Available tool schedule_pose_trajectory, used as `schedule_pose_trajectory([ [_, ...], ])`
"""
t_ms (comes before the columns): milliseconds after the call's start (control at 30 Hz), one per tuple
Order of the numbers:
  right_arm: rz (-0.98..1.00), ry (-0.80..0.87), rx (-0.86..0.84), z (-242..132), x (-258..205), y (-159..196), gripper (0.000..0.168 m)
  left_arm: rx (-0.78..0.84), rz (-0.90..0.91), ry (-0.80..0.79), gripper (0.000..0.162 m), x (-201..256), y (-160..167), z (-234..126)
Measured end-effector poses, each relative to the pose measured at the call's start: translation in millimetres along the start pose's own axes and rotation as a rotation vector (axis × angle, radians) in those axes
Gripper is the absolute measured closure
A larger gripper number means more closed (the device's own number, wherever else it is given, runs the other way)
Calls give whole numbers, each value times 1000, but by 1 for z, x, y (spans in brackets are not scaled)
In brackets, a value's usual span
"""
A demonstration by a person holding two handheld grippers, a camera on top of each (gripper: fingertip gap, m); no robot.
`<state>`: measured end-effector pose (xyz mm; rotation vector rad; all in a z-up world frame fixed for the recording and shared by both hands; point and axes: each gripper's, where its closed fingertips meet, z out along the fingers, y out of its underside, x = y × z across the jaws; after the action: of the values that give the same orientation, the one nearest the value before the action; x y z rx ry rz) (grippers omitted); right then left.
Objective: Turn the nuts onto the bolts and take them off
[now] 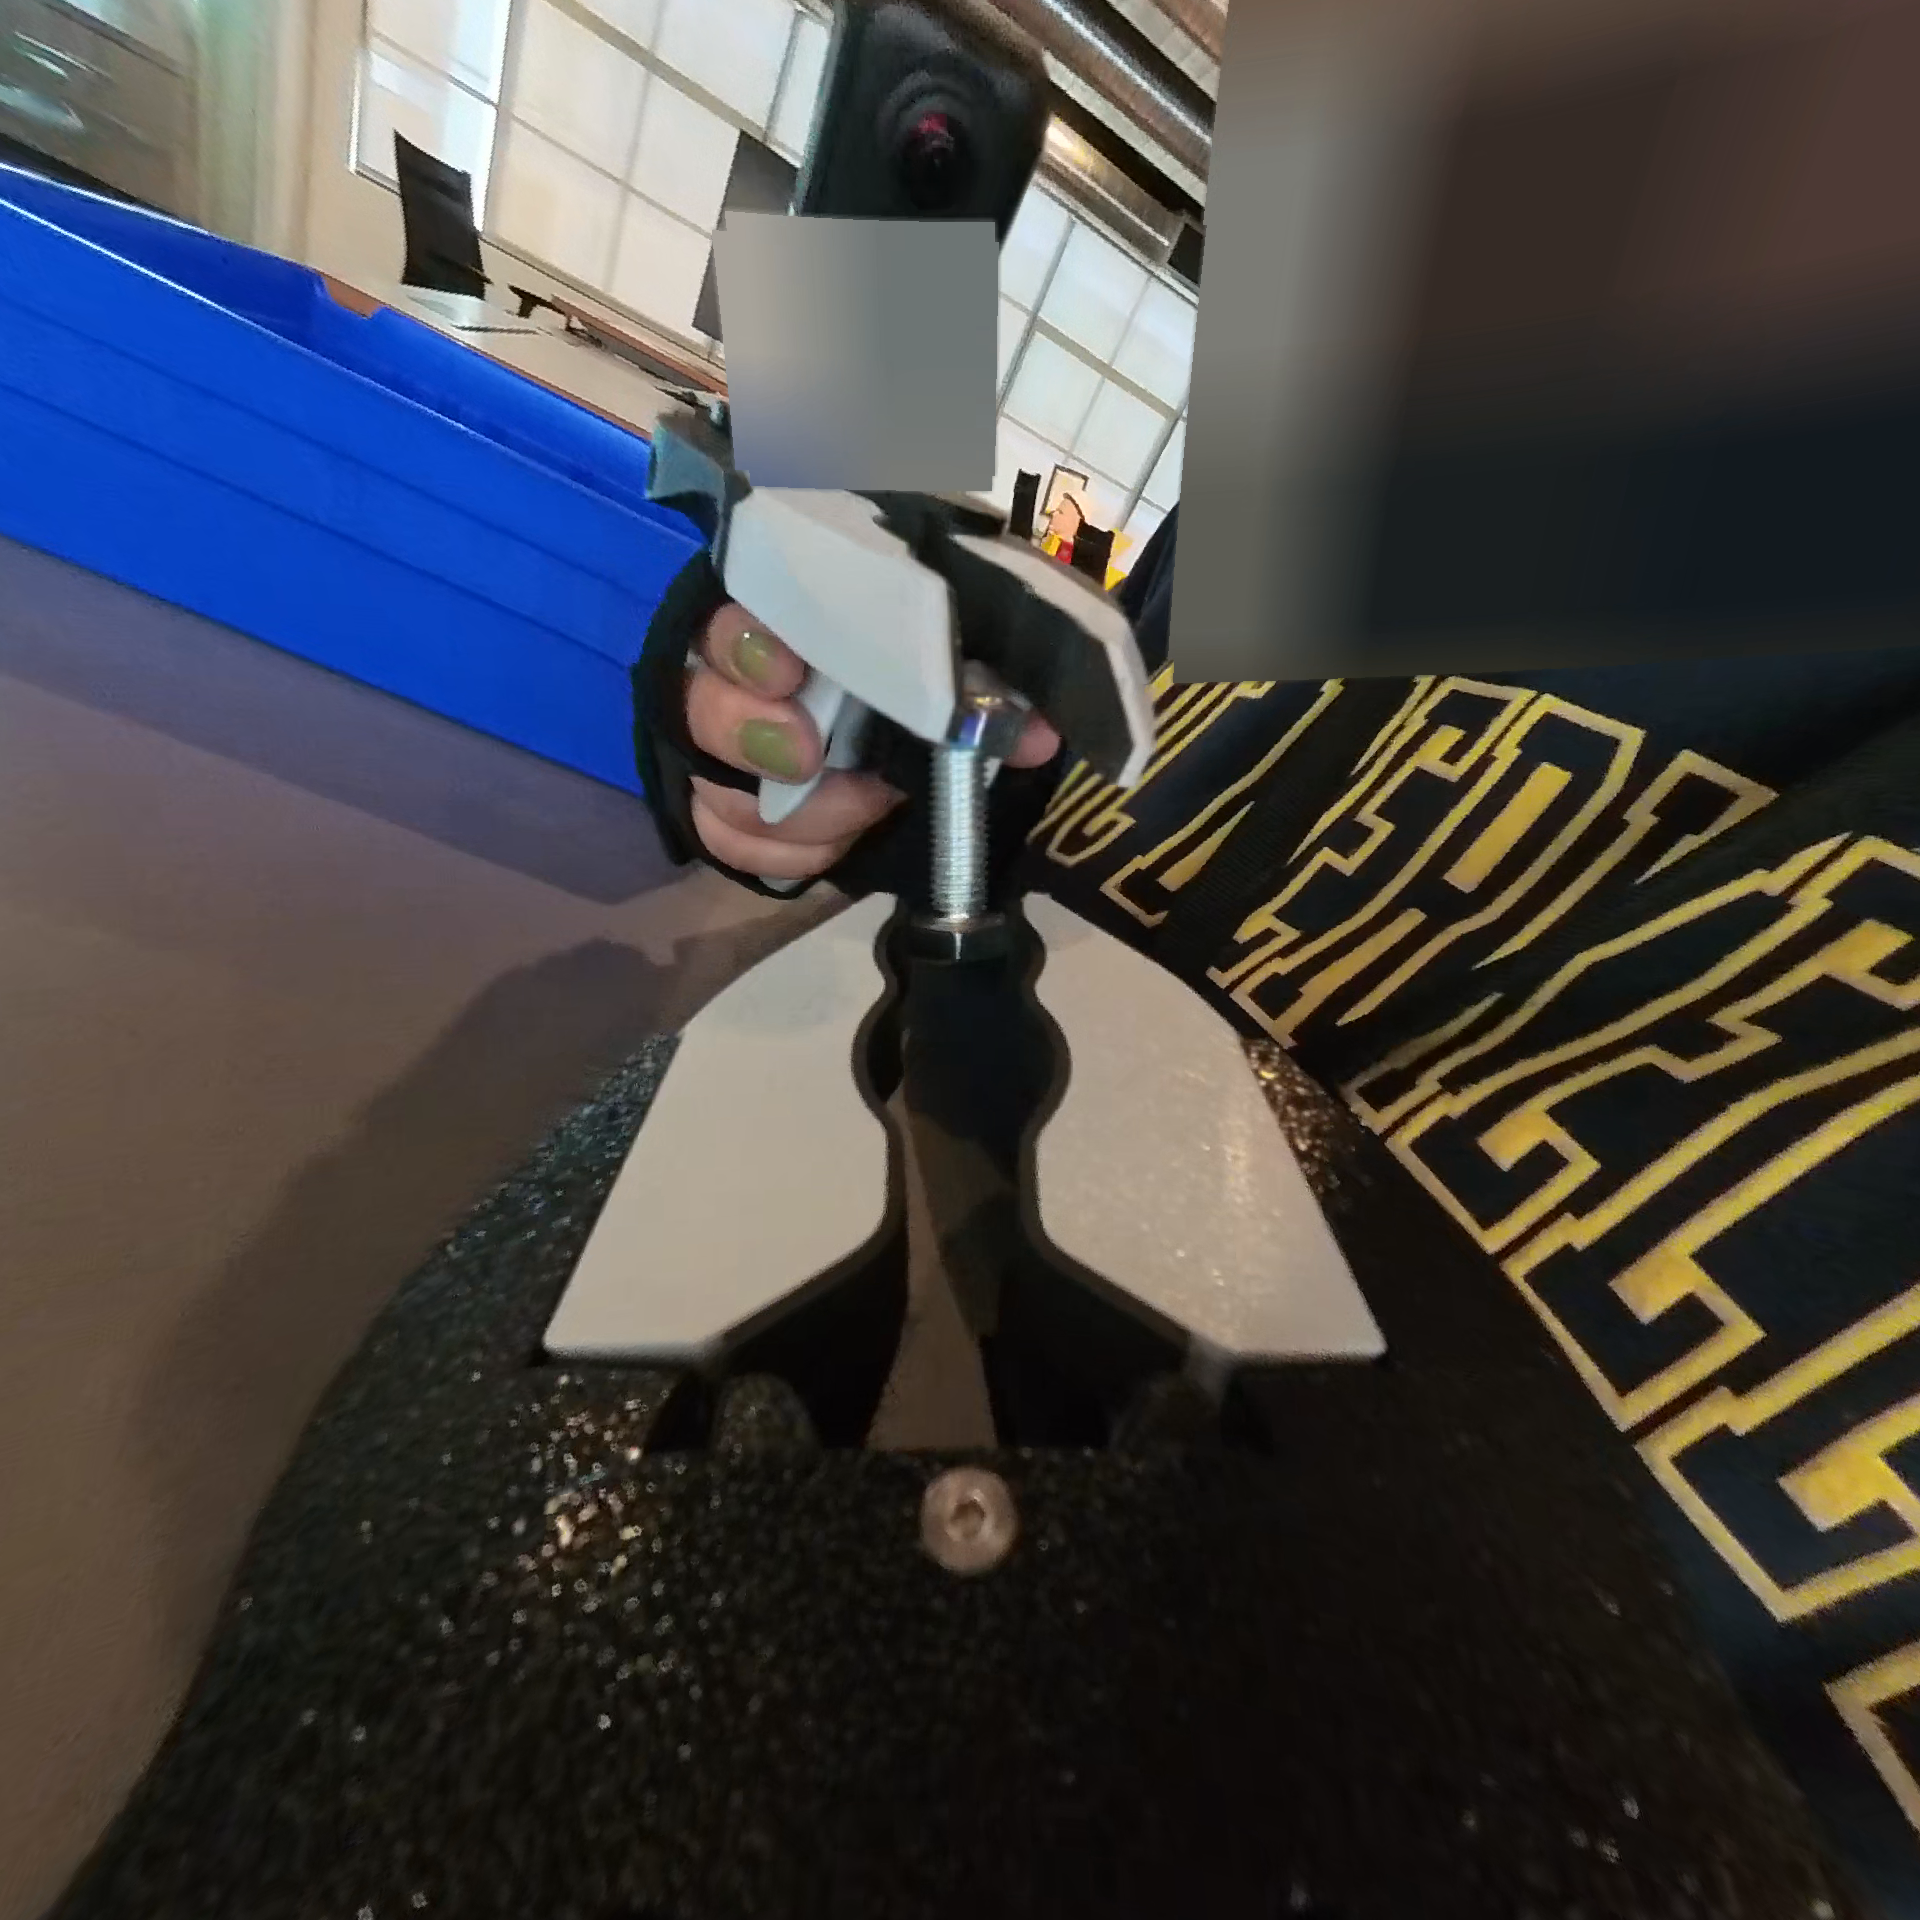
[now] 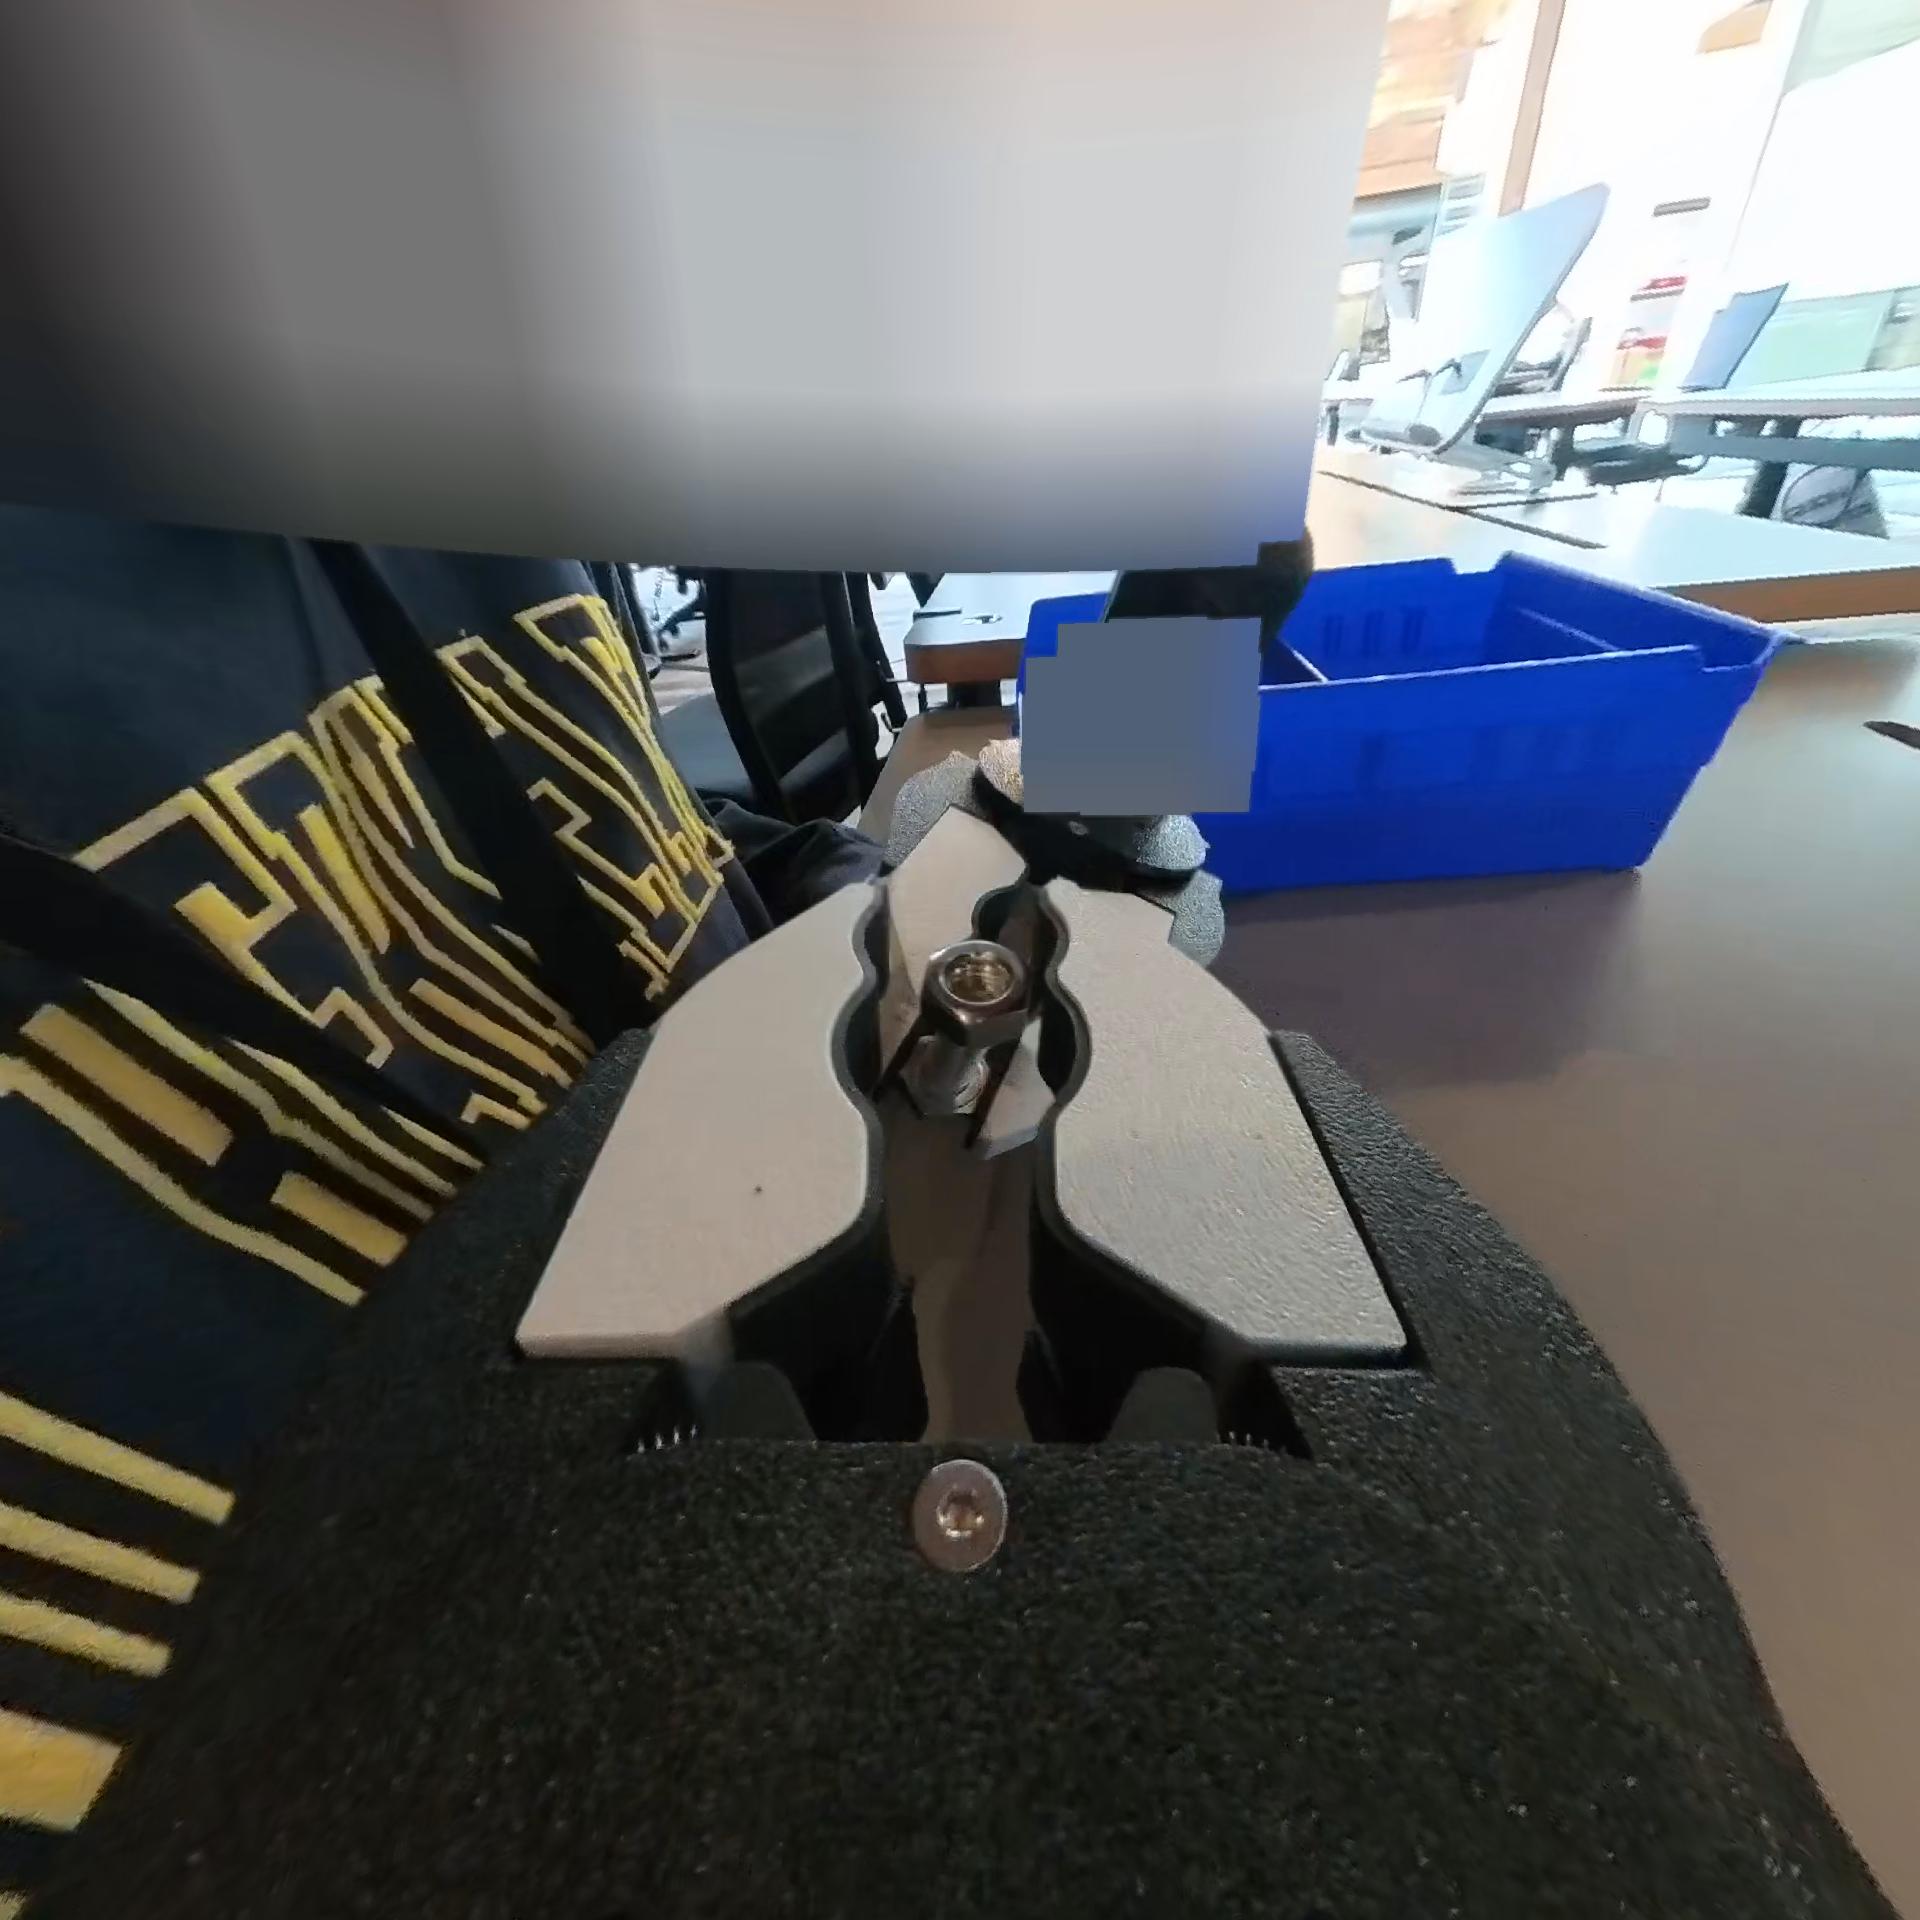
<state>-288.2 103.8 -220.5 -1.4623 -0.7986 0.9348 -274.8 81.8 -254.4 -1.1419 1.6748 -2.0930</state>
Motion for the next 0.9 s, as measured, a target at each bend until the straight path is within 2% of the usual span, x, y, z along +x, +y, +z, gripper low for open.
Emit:
schedule_pose_trajectory([
  [167, 40, -48, 30, -1, -4, -3, 162, 0, 10, 17, 145, 3, 0, 0],
  [267, 83, -50, 70, 0, -2, -6, 165, 24, 47, -11, 145, 1, -3, -2],
  [600, 55, -6, 112, 0, 2, -11, 162, 70, 83, -65, 145, -4, -10, -6],
  [900, 41, 18, 151, 0, 4, -15, 153, 96, 97, -70, 143, -4, -14, -6],
])
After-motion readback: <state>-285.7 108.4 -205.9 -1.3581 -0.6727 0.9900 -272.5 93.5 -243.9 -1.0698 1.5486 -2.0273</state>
